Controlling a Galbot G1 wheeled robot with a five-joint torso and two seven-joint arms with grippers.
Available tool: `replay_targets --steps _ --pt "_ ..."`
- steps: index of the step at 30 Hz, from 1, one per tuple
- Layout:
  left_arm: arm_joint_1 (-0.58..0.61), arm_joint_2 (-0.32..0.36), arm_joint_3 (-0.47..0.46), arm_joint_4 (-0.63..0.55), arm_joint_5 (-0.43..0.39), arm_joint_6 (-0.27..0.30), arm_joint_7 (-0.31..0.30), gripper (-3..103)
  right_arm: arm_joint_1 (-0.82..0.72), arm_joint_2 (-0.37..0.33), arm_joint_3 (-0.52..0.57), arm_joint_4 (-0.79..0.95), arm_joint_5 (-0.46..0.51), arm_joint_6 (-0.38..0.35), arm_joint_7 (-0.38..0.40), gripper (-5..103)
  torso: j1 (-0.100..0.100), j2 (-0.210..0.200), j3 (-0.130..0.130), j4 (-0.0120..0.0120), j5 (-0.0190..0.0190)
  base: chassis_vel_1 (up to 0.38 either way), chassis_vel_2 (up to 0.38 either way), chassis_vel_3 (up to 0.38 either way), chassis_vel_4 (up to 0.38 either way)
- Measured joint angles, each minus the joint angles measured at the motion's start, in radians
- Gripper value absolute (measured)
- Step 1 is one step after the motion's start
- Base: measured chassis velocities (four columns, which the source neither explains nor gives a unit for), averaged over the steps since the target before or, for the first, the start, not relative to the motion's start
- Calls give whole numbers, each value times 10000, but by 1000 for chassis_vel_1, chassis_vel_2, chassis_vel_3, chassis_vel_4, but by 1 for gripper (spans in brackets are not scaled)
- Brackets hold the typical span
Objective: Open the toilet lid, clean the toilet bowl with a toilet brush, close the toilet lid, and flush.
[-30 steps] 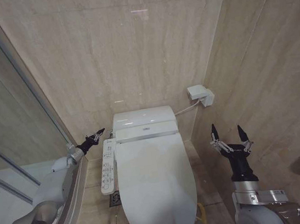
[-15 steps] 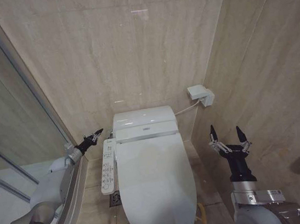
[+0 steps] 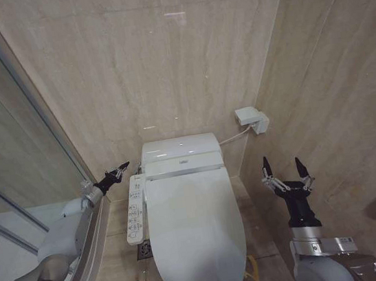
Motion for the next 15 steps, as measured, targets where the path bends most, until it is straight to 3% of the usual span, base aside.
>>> replay_targets --steps 15 --pt "33 50 -28 -15 -47 -5 47 0 86 34 -60 -102 99 98 -167 100 5 -1 2 -1 0 -49 48 64 -66"
